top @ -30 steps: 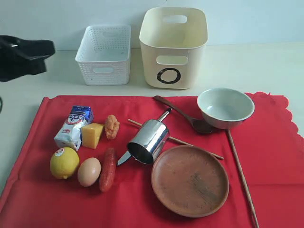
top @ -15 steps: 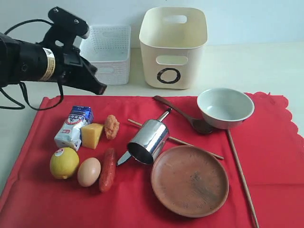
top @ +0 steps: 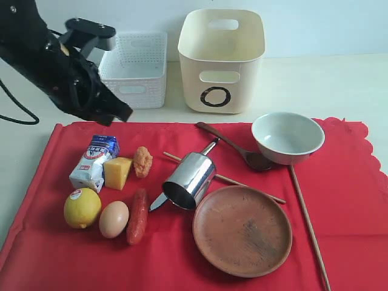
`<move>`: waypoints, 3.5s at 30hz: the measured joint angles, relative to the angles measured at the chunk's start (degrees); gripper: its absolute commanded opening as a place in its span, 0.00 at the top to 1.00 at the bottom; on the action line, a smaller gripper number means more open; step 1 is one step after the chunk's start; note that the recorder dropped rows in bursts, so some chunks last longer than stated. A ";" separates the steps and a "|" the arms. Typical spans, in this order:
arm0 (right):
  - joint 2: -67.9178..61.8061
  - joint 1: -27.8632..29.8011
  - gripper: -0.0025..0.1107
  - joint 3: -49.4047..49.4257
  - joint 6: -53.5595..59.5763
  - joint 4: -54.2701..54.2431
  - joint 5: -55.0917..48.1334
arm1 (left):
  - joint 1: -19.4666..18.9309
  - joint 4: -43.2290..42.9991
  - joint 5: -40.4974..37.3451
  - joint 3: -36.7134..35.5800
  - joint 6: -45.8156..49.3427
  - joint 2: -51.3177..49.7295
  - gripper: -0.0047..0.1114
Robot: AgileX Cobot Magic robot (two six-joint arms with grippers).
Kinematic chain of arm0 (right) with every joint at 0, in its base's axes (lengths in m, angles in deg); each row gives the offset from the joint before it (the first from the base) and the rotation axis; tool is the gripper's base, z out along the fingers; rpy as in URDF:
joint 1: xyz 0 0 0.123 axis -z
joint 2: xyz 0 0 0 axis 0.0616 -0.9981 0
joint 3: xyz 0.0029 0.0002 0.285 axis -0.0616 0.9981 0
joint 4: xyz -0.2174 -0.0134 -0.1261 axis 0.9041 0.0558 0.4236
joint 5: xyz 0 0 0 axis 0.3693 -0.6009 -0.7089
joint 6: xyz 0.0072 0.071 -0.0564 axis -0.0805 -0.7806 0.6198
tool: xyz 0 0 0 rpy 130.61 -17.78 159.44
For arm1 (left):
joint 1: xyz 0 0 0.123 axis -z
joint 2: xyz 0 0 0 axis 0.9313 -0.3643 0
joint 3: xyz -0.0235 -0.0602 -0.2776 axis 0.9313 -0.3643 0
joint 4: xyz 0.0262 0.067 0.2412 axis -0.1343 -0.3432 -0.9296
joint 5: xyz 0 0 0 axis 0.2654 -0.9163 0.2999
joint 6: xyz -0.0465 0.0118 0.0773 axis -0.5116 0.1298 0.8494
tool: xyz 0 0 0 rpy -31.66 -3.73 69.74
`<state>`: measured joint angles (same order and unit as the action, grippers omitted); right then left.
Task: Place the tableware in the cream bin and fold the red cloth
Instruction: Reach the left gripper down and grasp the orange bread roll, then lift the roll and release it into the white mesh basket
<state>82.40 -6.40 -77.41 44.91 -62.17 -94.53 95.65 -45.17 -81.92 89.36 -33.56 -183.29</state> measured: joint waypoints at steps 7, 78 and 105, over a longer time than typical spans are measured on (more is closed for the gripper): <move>0.00 0.00 0.98 0.00 0.00 0.00 0.00 | 2.47 8.97 2.03 0.37 8.13 -3.10 0.53; 0.00 0.00 0.98 0.00 0.00 0.00 0.00 | -2.42 2.52 62.06 2.50 12.42 -14.52 0.96; 0.00 0.00 0.98 0.00 0.00 0.00 -0.99 | -6.31 3.19 54.17 13.31 3.33 -27.37 0.52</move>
<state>82.40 -6.40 -77.41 44.91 -62.17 -95.52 89.34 -41.98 -27.75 102.67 -30.23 -210.66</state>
